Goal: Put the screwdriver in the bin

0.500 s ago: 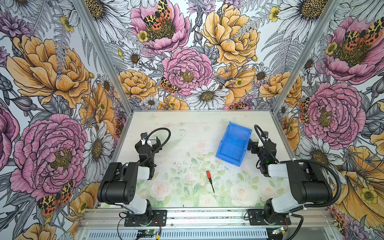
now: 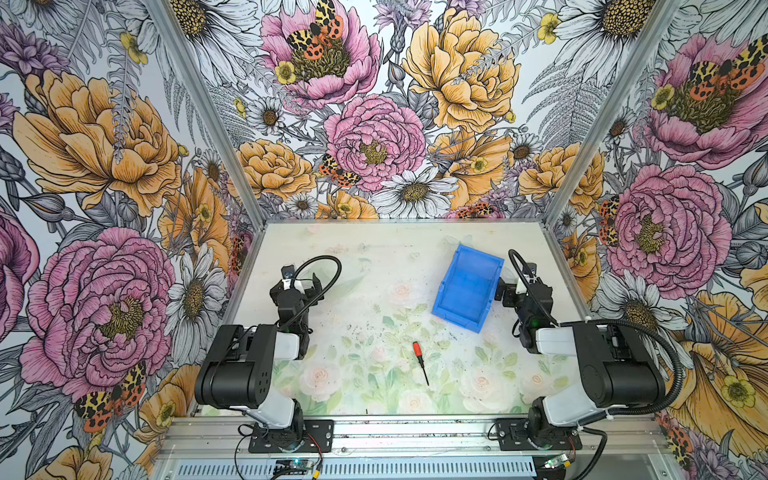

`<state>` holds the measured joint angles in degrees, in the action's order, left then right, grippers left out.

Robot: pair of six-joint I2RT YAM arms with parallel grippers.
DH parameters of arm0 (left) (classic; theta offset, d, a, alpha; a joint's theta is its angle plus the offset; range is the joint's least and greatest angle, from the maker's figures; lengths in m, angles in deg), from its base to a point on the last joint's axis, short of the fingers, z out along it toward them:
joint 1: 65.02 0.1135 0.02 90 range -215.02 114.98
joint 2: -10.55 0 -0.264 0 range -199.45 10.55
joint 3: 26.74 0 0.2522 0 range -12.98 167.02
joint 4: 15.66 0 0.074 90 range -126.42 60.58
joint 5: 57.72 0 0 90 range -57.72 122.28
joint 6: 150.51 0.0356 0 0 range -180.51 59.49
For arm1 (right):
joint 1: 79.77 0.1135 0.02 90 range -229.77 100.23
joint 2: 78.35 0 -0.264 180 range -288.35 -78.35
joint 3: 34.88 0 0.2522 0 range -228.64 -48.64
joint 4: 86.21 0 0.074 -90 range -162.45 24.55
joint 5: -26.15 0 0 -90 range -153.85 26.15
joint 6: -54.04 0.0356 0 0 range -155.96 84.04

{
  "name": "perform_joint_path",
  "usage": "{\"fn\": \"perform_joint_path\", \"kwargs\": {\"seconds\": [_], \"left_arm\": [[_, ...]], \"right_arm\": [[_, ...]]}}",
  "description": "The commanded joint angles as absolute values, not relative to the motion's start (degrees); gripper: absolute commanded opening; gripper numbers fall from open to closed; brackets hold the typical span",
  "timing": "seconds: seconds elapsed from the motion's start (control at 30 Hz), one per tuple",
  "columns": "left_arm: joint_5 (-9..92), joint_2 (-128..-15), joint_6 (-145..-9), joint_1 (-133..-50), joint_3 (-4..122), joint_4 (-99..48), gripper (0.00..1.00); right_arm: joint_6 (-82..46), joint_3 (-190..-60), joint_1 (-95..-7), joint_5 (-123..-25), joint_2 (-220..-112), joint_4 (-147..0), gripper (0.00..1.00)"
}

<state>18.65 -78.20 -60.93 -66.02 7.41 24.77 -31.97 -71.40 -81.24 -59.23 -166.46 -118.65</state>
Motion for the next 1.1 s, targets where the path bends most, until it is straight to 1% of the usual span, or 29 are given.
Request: {"fn": "perform_joint_path", "kwargs": {"seconds": [0.0, 1.07], "left_arm": [[19.9, -78.2, -60.5, -66.0, 8.4, 24.8, 0.99], [19.9, -78.1, -60.5, -66.0, 8.1, 25.1, 0.99]], "right_arm": [[-31.4, -71.6, -81.3, -59.9, -166.3, -121.0, 0.99], [-31.2, -71.7, -81.3, -59.1, -165.2, -120.0, 1.0]]}}
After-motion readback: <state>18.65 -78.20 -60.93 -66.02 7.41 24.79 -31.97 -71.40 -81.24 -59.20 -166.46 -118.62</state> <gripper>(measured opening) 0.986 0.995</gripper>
